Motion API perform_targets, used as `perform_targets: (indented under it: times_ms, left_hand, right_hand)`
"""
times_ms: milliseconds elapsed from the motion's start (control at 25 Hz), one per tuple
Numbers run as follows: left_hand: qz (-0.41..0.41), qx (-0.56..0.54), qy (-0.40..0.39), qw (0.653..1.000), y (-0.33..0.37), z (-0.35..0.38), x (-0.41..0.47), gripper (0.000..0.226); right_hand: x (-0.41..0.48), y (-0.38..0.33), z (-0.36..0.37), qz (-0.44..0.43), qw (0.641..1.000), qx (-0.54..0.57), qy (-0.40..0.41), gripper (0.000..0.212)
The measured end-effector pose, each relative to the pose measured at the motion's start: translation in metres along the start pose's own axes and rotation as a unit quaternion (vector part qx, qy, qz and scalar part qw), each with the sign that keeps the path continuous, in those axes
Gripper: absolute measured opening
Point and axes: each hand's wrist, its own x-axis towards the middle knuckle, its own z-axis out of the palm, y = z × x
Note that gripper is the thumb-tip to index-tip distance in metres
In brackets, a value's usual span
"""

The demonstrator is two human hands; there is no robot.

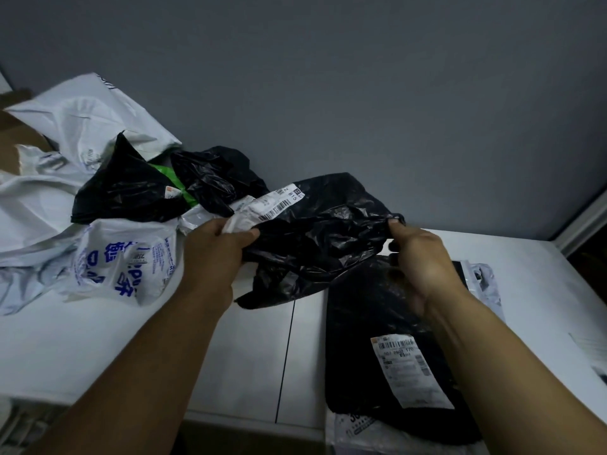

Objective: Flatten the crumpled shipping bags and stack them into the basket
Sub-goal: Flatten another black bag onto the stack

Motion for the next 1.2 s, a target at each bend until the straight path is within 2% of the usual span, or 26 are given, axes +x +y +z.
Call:
perform_targets:
  times_ms: [120,240,280,320,400,480,560,640,720,800,840,880,960,1040,1080,1160,1200]
  left_hand:
    - [-0.037,-0.058,-0.008,0.998,0.004,0.002,-0.003,0.029]
    - [-0.064,-0.108,-0.135,0.983,0.013,0.004,-0.017,0.02]
    - [-0.085,-0.128,-0.169,0.974,0.015,0.003,-0.021,0.027]
    - [-0.112,-0.137,-0.177,0.968,0.014,0.0,-0.018,0.041]
    - [-0.168,-0.095,-0.13,0.973,0.005,-0.005,-0.006,0.055]
    - [-0.218,-0.038,-0.104,0.97,-0.006,-0.006,-0.001,0.046]
    - [-0.256,-0.008,-0.151,0.955,-0.011,-0.002,-0.004,0.038]
    - [-0.297,-0.027,-0.205,0.932,-0.012,0.003,-0.012,0.041]
    - [-0.311,-0.056,-0.248,0.916,-0.011,0.005,-0.018,0.035]
    - [-0.287,-0.12,-0.259,0.914,-0.006,0.008,-0.025,0.031]
    - [-0.259,-0.132,-0.251,0.923,-0.001,0.01,-0.028,0.036]
    - [-0.212,-0.103,-0.219,0.947,-0.002,0.01,-0.027,0.044]
    - [-0.079,0.07,-0.17,0.98,0.0,0.011,-0.024,0.035]
    - [0.079,0.248,-0.119,0.958,-0.008,0.007,-0.01,0.019]
    - [0.125,0.304,-0.071,0.942,-0.011,0.001,-0.002,0.015]
    - [0.178,0.343,0.051,0.921,-0.014,-0.012,0.011,0.014]
    - [0.182,0.34,0.077,0.92,-0.014,-0.017,0.016,0.018]
  right_hand:
    - [0.002,0.001,-0.001,0.011,0.997,0.07,-0.006,0.027]
    - [0.004,0.0,0.001,0.065,0.982,0.176,-0.027,0.03]
    - [0.005,0.0,0.001,0.081,0.976,0.201,-0.032,0.029]
    - [0.007,0.001,0.0,0.089,0.972,0.215,-0.034,0.027]
    - [0.009,0.003,-0.004,0.094,0.968,0.228,-0.049,0.025]
    - [0.011,0.003,-0.008,0.085,0.966,0.233,-0.075,0.029]
    - [0.013,0.003,-0.011,0.076,0.96,0.252,-0.093,0.028]
    - [0.012,0.002,-0.011,0.066,0.954,0.267,-0.122,0.024]
    - [0.009,0.0,-0.01,0.053,0.954,0.252,-0.155,0.025]
    - [0.006,-0.001,-0.009,0.044,0.96,0.225,-0.161,0.02]
    - [0.007,0.0,-0.009,0.041,0.966,0.209,-0.149,0.015]
    - [0.009,0.003,-0.01,0.04,0.972,0.19,-0.134,0.014]
    - [0.013,0.008,-0.015,0.039,0.98,0.164,-0.103,0.02]
    - [0.019,0.01,-0.023,0.039,0.981,0.18,-0.06,0.022]
    - [0.022,0.01,-0.029,0.039,0.979,0.2,-0.03,0.022]
    - [0.028,0.009,-0.041,0.042,0.966,0.255,0.028,0.022]
    - [0.03,0.008,-0.046,0.044,0.959,0.274,0.049,0.025]
